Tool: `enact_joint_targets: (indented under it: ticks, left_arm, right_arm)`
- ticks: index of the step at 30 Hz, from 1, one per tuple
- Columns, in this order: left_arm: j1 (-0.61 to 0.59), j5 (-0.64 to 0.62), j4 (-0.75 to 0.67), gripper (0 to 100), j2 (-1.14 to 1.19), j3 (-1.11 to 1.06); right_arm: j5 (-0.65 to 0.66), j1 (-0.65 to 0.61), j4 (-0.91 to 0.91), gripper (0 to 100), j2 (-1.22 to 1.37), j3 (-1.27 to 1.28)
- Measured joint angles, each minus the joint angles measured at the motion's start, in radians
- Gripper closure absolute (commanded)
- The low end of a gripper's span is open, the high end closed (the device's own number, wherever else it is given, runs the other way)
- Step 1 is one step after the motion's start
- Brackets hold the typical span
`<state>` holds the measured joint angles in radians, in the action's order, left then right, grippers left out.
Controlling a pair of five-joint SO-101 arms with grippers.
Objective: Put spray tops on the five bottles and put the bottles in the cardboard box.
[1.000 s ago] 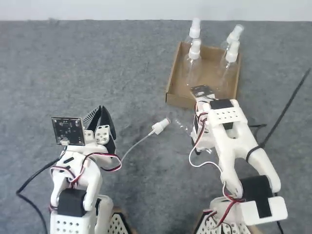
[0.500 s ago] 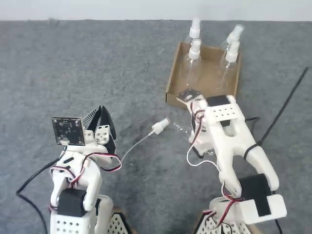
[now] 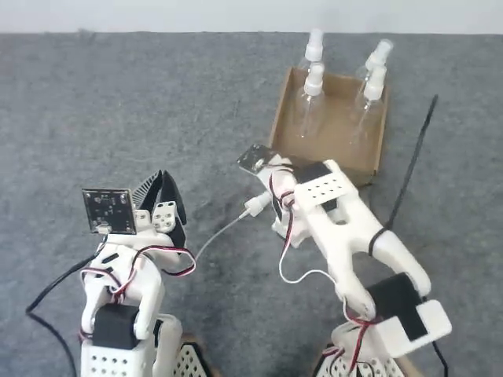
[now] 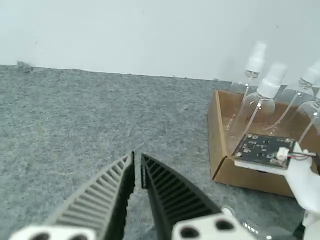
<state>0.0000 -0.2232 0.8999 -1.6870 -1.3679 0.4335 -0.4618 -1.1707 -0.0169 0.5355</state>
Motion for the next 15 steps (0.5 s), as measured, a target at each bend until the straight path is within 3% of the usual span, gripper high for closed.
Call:
enact_joint_targets:
  ticks: [3, 9, 15]
  left_arm:
    - [0.003, 0.000, 0.000, 99, 0.000, 0.000]
    - [0.002, 0.000, 0.000, 99, 0.000, 0.000]
    - [0.009, 0.009, 0.000, 99, 0.000, 0.000]
  right_arm:
    - [-0.014, 0.031, 0.025, 99.8, 0.003, 0.011]
    - [-0.008, 0.196, 0.026, 99.2, -0.002, 0.029]
    - [0.133, 0.460, 0.025, 99.2, -0.095, 0.123]
